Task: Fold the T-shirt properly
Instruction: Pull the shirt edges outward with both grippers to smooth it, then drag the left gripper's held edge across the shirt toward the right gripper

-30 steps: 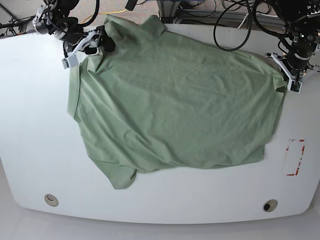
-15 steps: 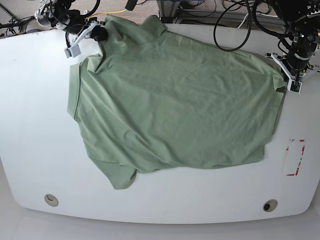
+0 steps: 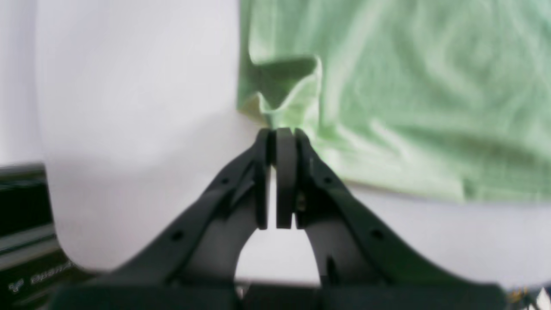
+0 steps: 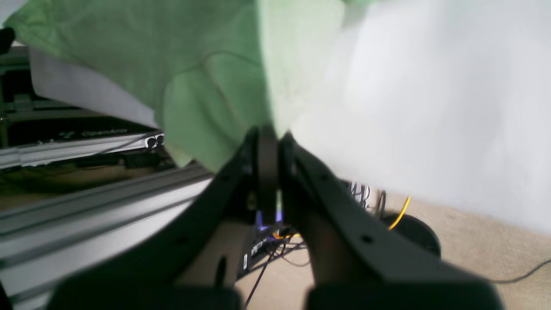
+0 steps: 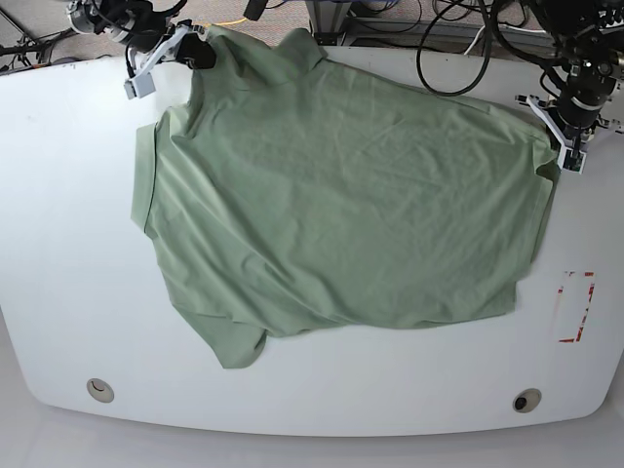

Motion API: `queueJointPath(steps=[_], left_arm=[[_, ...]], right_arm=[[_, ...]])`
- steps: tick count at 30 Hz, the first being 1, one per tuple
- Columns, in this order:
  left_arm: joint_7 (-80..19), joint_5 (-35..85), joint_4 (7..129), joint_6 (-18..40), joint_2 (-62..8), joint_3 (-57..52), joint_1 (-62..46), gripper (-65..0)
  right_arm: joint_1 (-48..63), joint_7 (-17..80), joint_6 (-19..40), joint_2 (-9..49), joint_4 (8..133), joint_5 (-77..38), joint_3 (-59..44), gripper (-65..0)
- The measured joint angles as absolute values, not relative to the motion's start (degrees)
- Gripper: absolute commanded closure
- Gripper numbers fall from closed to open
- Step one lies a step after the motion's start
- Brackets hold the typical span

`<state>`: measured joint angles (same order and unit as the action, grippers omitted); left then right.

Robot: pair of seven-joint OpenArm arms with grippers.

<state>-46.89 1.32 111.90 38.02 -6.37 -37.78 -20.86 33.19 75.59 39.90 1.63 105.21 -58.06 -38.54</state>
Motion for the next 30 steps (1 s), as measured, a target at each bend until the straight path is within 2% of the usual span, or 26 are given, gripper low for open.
queueJointPath(steps=[8, 11, 20, 30], left_arm=[[-47.0, 1.3, 112.0, 38.1, -3.6, -38.0, -24.1, 0.0], [-46.8, 1.7, 112.1, 40.1, -2.8, -39.0, -23.4, 0.0], [-47.0, 1.3, 112.9, 40.0, -0.3, -43.5, -13.1, 0.0], [-47.2, -0.2, 112.6, 40.1, -2.1, -43.6, -6.9, 0.0]], right_arm=[[34.4, 75.7, 39.9, 1.6, 110.7, -59.3, -38.8, 0.0], [34.6, 75.8, 39.9, 1.7, 110.8, -61.6, -39.6, 0.0], [33.7, 76.2, 39.9, 3.8, 110.9, -67.0, -43.0, 0.0], [28.0, 76.3, 39.9, 4.6, 110.9, -67.5, -43.1, 0.0]])
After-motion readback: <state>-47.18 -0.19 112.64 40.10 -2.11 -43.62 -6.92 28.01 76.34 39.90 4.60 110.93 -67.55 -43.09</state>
